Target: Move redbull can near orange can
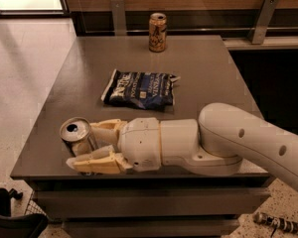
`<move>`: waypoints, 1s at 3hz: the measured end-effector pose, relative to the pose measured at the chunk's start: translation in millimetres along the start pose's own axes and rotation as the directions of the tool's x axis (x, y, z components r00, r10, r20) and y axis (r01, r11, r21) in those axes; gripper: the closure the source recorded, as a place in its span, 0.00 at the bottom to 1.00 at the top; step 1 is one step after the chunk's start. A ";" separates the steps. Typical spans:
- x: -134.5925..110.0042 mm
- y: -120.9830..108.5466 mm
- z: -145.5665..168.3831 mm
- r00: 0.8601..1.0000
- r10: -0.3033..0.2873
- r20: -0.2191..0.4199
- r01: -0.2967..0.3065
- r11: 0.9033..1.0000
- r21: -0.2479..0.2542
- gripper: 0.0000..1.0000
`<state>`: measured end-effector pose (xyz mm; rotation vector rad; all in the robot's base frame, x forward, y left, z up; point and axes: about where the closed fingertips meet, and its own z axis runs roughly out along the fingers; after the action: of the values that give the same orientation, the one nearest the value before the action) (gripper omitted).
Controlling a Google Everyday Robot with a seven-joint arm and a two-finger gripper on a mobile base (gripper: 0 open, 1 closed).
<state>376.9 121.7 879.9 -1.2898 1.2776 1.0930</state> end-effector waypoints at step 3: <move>-4.4 3.1 3.8 1.000 -0.012 -0.001 0.011 1.000 -0.014 1.00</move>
Offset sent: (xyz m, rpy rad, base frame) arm -0.0012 0.0016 0.0007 -0.0012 -0.0020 0.0034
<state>373.8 126.1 883.7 -1.3065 1.2639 1.0949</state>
